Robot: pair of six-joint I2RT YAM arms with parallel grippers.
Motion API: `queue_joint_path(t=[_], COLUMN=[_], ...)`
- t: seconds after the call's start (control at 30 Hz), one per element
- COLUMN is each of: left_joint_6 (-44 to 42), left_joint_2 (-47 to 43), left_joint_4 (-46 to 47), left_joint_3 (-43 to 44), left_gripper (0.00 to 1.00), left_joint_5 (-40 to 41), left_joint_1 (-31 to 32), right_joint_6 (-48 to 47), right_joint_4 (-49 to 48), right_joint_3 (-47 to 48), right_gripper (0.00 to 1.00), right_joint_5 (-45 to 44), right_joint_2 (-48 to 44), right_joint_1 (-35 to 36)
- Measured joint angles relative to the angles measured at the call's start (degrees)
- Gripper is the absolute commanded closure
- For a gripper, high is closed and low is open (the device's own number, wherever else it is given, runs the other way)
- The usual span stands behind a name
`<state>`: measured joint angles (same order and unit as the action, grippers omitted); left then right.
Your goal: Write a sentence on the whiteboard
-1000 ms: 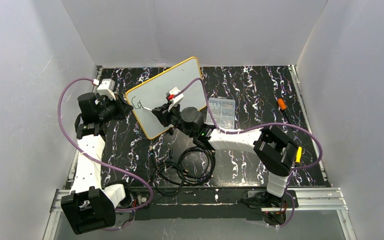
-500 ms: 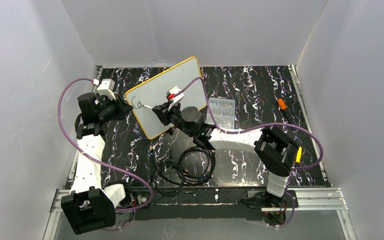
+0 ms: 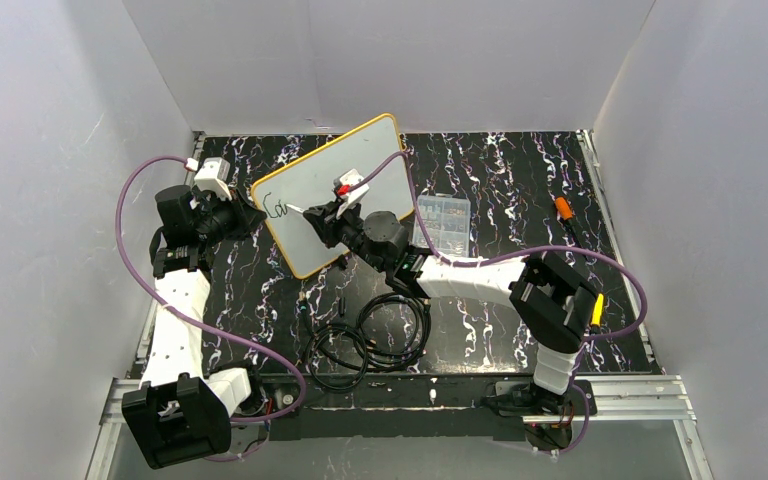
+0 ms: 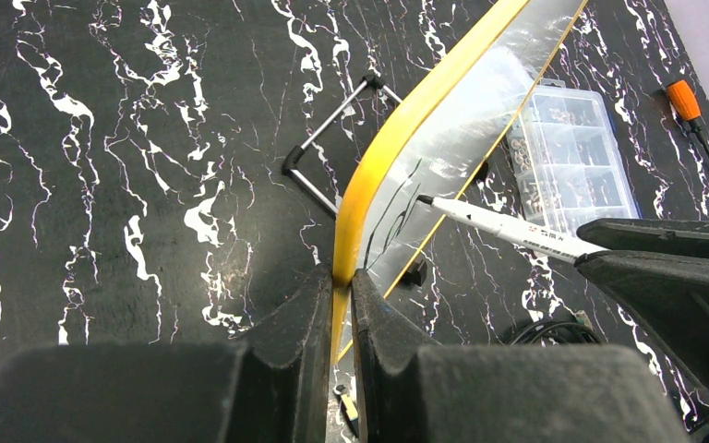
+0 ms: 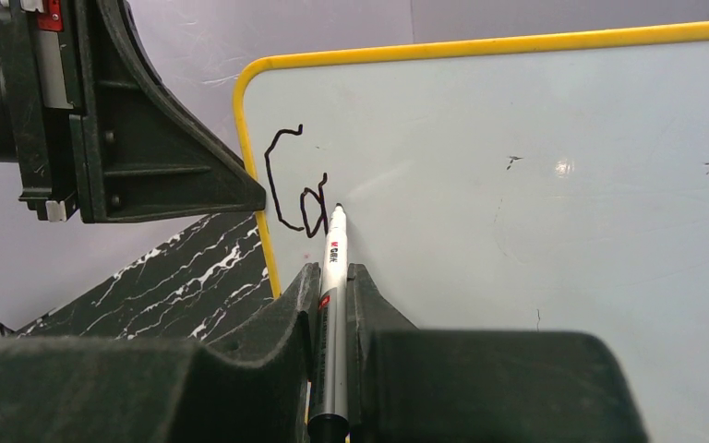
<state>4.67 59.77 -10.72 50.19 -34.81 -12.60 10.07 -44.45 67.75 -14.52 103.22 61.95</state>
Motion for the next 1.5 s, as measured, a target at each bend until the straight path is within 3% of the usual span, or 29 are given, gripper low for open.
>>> queue_joint_path(t=[1.5], left_joint_6=[0.00], left_joint_2=[0.00], left_joint_4=[-0.02], left_joint_3=[-0.02], left_gripper=[1.00], left_joint_5=[-0.04], left_joint_1=[0.00], right_joint_6=[1.01], right_joint_4=[-0.72], right_joint_3=[-1.70], right_gripper=[0.99], right_joint_5=[-0.35], right_joint_2=[-0.02], right_joint_1=[-0.04])
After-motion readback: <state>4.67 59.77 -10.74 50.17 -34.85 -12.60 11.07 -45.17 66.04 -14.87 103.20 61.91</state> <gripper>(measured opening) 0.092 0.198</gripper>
